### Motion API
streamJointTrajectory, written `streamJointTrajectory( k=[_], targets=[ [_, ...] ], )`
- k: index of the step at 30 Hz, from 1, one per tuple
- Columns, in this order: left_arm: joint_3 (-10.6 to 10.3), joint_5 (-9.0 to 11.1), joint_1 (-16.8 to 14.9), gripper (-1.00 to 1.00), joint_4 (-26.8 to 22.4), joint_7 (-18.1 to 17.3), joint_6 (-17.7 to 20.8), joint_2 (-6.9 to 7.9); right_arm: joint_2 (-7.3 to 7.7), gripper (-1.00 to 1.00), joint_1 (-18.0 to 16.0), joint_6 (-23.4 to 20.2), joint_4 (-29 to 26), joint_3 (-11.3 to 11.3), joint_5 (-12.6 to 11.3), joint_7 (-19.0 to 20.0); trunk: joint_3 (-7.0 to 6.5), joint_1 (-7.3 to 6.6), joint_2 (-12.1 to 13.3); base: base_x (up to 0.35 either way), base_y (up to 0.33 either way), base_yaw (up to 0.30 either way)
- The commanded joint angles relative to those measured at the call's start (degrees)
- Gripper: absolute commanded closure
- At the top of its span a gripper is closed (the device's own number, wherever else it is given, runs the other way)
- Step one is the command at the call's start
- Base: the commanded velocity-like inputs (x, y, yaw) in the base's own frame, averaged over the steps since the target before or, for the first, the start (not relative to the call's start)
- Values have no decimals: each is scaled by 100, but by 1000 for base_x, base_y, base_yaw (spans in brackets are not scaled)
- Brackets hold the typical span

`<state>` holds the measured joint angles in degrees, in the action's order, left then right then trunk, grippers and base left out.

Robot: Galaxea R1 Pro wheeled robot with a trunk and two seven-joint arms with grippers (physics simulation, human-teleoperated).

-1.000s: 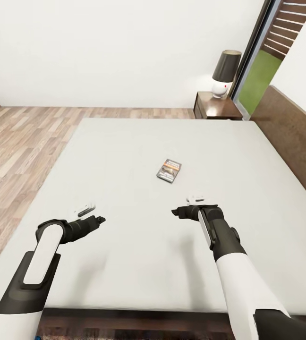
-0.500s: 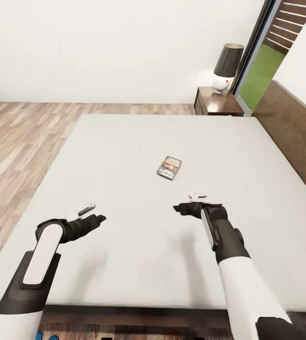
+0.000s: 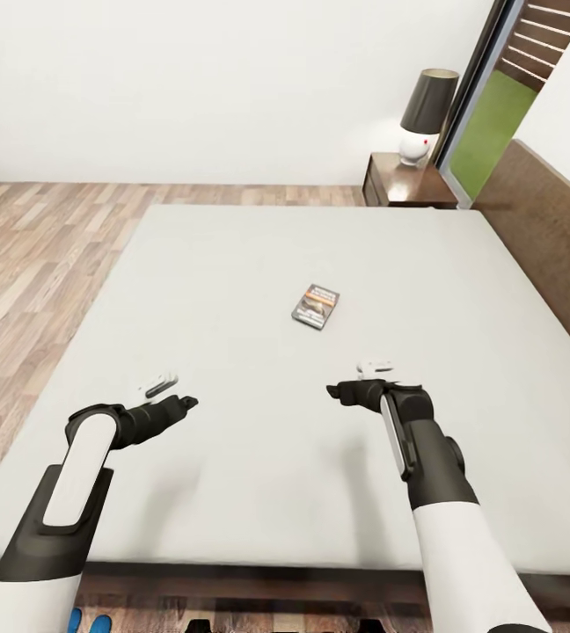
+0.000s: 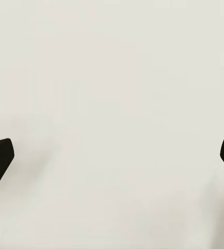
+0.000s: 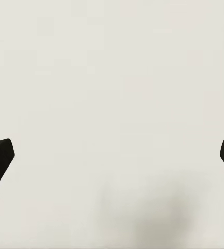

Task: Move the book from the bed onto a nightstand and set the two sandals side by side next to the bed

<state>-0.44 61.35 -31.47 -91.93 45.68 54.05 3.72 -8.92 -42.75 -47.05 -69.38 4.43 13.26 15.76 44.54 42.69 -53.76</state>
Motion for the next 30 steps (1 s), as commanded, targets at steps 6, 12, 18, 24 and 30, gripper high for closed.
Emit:
streamJointTrajectory(
  k=[6,12,18,24,30],
  targets=[
    [-31,60,-115,-100,-5,44,15,2,-22,-100,-419,-92,263,23,56,-13,58,0,-4,0,0,0],
    [-69,60,-131,-100,7,25,14,-36,-30,-100,-1474,-82,1219,51,13,-239,96,0,-4,0,0,0],
    [-196,24,-127,-100,36,33,14,-282,-19,-100,-2416,-65,2148,58,-269,-502,108,0,-4,0,0,0],
    [-253,19,-127,-100,23,20,45,-374,-13,-100,-2838,-150,2403,49,-515,-615,113,0,-4,0,0,0],
    [-159,39,-132,-100,38,-4,43,-397,-13,-100,-3048,-766,2270,22,-584,-659,116,0,-4,0,0,0]
  ],
)
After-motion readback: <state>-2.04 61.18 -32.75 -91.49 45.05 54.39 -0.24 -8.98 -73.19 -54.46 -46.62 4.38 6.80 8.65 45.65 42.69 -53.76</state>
